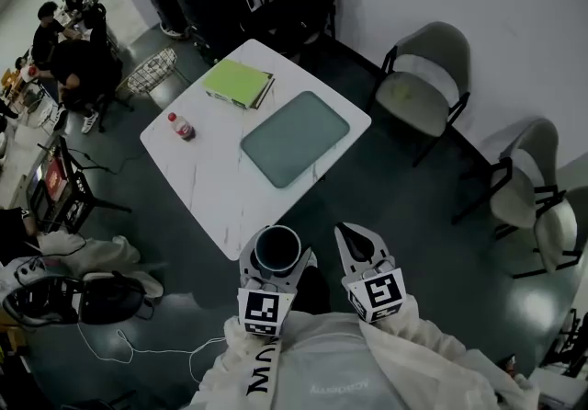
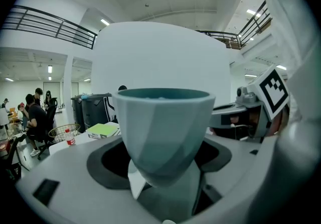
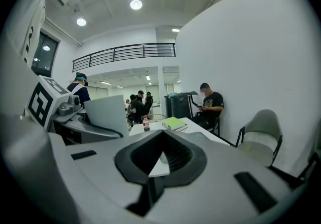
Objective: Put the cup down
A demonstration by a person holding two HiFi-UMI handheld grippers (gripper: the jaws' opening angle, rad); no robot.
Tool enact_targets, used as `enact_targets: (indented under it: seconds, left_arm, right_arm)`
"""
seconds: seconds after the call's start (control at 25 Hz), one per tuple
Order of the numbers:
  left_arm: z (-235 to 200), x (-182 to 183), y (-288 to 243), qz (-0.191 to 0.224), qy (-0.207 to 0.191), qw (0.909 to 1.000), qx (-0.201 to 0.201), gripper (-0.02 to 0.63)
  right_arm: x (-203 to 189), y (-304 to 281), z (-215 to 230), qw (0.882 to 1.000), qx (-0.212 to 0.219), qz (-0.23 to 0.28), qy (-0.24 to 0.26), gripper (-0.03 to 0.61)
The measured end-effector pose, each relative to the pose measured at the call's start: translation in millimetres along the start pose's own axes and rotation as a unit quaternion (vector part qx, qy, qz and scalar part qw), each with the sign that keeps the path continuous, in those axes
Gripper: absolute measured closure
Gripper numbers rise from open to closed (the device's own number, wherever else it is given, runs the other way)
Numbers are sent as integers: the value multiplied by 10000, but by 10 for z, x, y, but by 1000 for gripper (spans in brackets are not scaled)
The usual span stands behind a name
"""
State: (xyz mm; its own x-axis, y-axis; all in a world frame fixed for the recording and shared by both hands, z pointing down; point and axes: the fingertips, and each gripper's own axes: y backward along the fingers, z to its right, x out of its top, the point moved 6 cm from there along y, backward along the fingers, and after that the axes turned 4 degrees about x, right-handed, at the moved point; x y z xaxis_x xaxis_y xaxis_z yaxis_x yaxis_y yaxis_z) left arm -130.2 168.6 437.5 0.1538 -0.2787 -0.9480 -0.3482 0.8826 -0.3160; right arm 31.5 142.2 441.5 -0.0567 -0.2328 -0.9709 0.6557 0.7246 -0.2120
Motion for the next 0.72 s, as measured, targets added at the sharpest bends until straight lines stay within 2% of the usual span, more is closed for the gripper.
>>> enact_targets:
  seconds: [0.48, 0.72]
  left_arm:
    - [-665, 93, -698, -4, 46, 9997, -238, 242]
    - [-925, 140, -895, 25, -7, 9994, -354, 242]
  right_arm:
    - [188, -957, 264, 9998, -90, -135, 132, 574]
    - [273, -1219, 283, 9995, -208, -160, 161, 574]
